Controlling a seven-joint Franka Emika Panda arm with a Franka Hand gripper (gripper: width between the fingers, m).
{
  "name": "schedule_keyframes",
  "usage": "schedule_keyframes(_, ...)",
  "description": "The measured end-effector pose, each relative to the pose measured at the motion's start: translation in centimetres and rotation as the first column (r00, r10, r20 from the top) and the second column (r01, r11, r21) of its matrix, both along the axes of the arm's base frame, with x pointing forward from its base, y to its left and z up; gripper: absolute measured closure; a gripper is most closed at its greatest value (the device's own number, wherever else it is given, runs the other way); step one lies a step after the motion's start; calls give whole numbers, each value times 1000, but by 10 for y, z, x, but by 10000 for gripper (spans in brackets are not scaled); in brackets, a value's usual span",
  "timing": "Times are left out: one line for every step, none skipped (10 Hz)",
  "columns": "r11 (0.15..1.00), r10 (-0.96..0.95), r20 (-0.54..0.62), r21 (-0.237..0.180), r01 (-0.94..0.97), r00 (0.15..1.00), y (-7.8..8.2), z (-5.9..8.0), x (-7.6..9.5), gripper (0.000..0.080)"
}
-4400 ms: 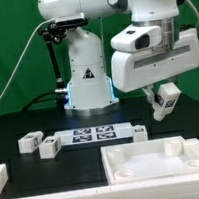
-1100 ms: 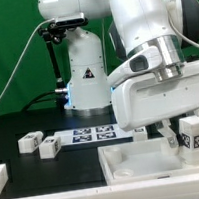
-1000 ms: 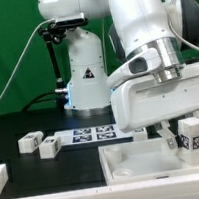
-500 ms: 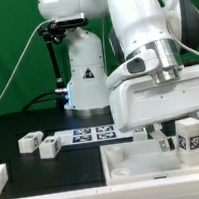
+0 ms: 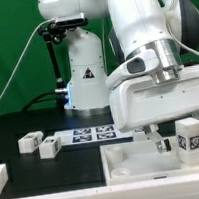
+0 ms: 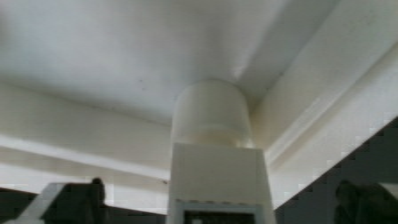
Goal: Assemble one leg
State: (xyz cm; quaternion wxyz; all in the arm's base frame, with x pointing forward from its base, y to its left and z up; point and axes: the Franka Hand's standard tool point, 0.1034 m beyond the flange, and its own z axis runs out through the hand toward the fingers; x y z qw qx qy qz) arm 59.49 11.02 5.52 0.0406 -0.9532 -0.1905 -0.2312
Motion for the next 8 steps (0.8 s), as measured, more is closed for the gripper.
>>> schedule_keyframes(1000,0,-13,4,0,1000,1,9,1,150)
schedule_keyframes(1000,3,-8,3,-3,1000,1,20,4,150)
schedule_keyframes(1000,4,-11,4,-4,1000,1,26,5,150)
schedule_keyframes(1000,4,-30,9,-4,1000,3,24,4,150)
schedule_keyframes(1000,3,-33,10,-2,999,3,23,4,150)
schedule_keyframes(1000,-2,-95,25,5,995,9,21,-1,150)
schedule_keyframes(999,-2,-238,40,11,971,20,22,-7,150)
schedule_keyframes(1000,7,-305,30,2,952,19,23,-3,150)
